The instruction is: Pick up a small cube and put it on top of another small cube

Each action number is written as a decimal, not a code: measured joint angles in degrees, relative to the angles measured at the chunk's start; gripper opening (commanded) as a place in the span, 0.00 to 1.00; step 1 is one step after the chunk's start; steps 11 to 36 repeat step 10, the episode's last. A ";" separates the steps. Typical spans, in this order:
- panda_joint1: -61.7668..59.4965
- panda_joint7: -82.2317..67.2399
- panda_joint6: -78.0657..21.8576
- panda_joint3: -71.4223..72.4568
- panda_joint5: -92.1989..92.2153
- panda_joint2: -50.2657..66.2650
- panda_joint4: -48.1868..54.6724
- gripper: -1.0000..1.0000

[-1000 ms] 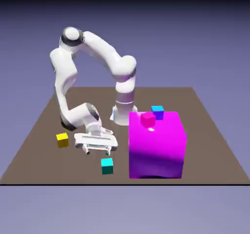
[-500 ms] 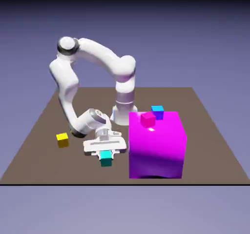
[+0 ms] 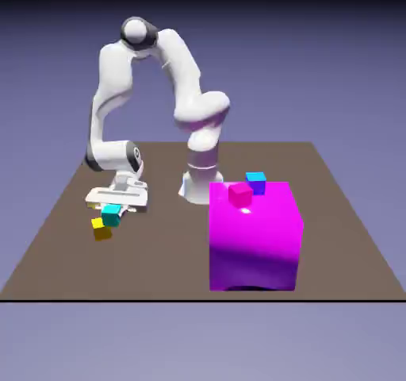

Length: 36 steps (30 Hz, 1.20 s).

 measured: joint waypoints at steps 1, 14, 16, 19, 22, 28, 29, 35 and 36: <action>-1.52 2.32 -0.91 -0.53 -1.70 -2.07 -0.31 0.00; 5.69 -2.60 3.93 -1.58 4.10 7.24 5.69 1.00; 5.69 -2.60 3.93 -1.58 4.10 7.24 5.69 1.00; 5.69 -2.60 3.93 -1.58 4.10 7.24 5.69 1.00; 5.69 -2.60 3.93 -1.58 4.10 7.24 5.69 1.00; 5.69 -2.60 3.93 -1.58 4.10 7.24 5.69 1.00; 5.69 -2.60 3.93 -1.58 4.10 7.24 5.69 1.00; 5.69 -2.60 3.93 -1.58 4.10 7.24 5.69 1.00; 5.69 -2.60 3.93 -1.58 4.10 7.24 5.69 1.00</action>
